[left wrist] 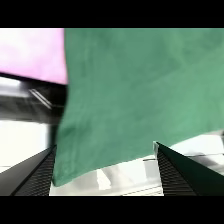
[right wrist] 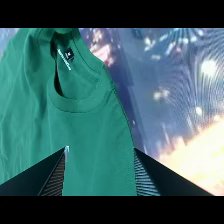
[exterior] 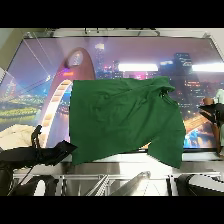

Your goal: Fold the shirts.

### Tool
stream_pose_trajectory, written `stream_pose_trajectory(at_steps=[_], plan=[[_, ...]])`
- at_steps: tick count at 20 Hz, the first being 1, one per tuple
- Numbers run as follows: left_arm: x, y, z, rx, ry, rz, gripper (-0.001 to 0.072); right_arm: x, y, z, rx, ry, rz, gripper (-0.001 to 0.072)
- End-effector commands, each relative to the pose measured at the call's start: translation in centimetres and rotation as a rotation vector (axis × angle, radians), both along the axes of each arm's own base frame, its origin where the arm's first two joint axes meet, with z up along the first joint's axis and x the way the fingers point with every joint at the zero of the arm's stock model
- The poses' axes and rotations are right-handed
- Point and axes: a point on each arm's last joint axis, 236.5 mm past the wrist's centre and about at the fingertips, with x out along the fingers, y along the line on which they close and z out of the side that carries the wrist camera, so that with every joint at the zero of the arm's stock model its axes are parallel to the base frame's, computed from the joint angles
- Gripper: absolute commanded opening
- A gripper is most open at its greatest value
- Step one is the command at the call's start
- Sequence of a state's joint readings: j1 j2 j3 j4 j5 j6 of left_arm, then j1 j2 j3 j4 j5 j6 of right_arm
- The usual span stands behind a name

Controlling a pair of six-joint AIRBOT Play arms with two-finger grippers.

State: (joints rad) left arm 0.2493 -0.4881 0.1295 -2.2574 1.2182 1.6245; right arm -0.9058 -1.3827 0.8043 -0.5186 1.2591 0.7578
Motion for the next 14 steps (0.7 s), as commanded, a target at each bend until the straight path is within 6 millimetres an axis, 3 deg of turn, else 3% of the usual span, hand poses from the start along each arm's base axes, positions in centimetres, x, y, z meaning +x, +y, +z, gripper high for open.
stream_pose_trajectory(at_steps=[1,4,6,8,9,13,14], plan=[[-0.9,0.5,-1.6,0.021,0.054,0.042,0.0691,0.1,0.1,0.2,0.007,-0.005,-0.002,0.0463],[-1.7,-0.9,-2.5,-0.055,0.112,-0.007,0.069,0.1,0.1,0.2,0.008,-0.005,-0.003,0.0463],[-0.5,-2.8,-1.8,-0.16,0.065,-0.039,0.066,0.1,0.1,0.2,0.009,-0.005,-0.001,0.0463],[0.7,-3.4,-2.1,-0.21,0.037,-0.032,0.0216,0.0,0.2,0.2,0.013,-0.005,0.003,0.0463],[0.7,-3.2,-2.7,-0.207,0.059,-0.021,0.0151,0.0,0.4,0.3,0.017,-0.006,0.008,0.0463],[0.2,-3.5,-4.2,-0.229,0.112,-0.034,0.0145,-1.5,0.2,-1.0,0.017,0.081,0.012,0.0463],[0.0,-3.6,-4.4,-0.238,0.123,-0.039,0.0066,-2.6,-0.1,-1.8,0.007,0.134,0.011,0.0463]])
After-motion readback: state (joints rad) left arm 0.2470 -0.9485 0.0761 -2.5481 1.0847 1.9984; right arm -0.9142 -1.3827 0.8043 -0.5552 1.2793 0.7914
